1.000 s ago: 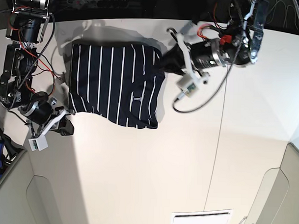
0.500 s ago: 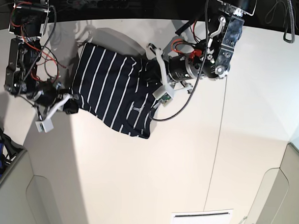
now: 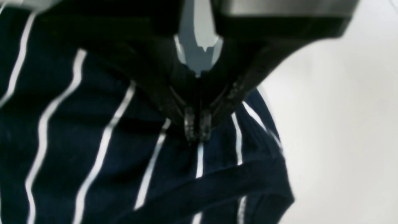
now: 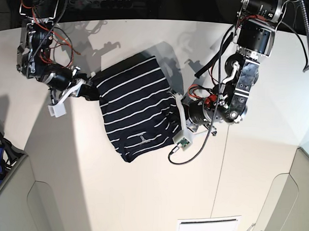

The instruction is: Fold the T-shirt properly

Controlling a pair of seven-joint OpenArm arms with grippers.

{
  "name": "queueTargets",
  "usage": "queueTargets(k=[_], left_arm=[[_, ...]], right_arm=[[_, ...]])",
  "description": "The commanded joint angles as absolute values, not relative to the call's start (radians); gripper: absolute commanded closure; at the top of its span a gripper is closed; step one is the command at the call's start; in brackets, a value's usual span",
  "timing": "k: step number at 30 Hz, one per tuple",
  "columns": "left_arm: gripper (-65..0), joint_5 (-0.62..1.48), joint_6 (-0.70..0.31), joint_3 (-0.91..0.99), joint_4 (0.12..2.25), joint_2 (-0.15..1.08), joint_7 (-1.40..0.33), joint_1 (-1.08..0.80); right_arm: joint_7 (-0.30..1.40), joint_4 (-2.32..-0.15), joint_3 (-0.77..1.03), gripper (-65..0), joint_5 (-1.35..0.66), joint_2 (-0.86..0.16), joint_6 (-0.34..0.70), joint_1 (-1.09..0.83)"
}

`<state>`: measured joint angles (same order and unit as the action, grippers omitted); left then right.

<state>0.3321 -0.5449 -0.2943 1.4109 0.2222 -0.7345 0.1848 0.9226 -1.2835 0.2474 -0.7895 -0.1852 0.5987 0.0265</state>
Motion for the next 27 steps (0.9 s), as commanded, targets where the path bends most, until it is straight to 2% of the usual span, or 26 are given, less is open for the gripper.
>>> queueTargets(k=[1,8,14,21,27], left_arm=[[-1.8,0.342,-0.542,-0.291,1.424,0.226,-0.722,0.214],[-1.8,0.340,-0.542,-0.291,1.424,0.230,-0.722,0.219],[-1.8,0.340,-0.542,-0.291,1.514,0.273,-0.733,0.215],[-1.8,0.373,-0.484,-0.291,1.684,0.418,-0.760,0.139],[-1.8,0.388,-0.482,-0.265,1.866,0.518,-0.778,-0.035]], right_arm=[[0.926,-1.316,0.248,0.0,-0.801,-0.168,0.606,0.026],[0.947,-1.444,0.247,0.0,-0.791,-0.066,0.606,-0.025],[0.974,-1.519,0.261,0.0,-0.716,-0.075,0.602,-0.026],[1.038,-1.672,0.306,0.0,-0.723,-0.149,0.602,-0.070],[1.057,-1.805,0.328,0.0,-0.781,-0.257,0.599,-0.199]])
